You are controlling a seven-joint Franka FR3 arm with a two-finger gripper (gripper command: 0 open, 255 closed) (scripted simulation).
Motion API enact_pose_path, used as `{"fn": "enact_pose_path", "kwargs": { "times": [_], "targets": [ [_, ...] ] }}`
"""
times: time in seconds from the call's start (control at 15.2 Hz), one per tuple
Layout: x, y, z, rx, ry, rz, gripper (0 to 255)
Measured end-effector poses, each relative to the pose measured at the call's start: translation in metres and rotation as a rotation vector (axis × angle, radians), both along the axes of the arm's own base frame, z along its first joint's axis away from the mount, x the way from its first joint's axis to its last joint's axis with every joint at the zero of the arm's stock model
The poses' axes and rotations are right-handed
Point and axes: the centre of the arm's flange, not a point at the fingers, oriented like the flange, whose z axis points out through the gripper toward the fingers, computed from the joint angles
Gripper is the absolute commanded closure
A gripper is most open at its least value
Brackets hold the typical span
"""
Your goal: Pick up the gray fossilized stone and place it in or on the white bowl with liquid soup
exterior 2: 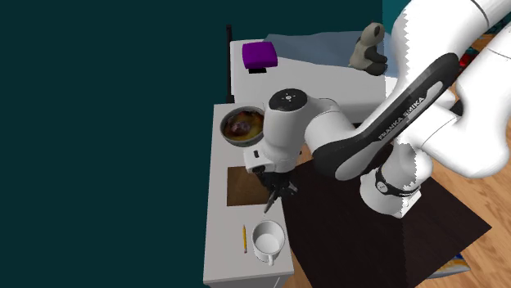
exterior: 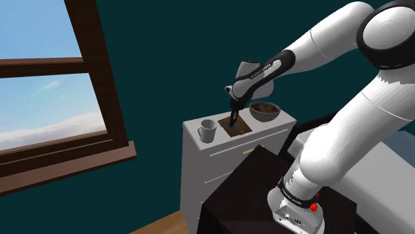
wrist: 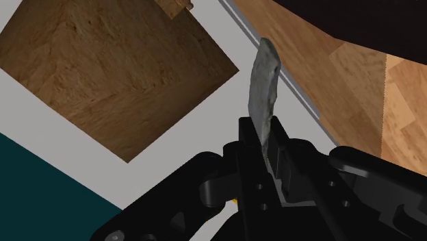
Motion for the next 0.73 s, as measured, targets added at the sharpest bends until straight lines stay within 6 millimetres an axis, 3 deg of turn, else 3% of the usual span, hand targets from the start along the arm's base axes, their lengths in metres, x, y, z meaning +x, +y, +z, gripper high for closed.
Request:
{"fn": "enact_pose_path", "kwargs": {
  "times": [0.73],
  "targets": [
    [0.001,-0.001,0.060,0.000,0.000,0.000,255]
  ]
}}
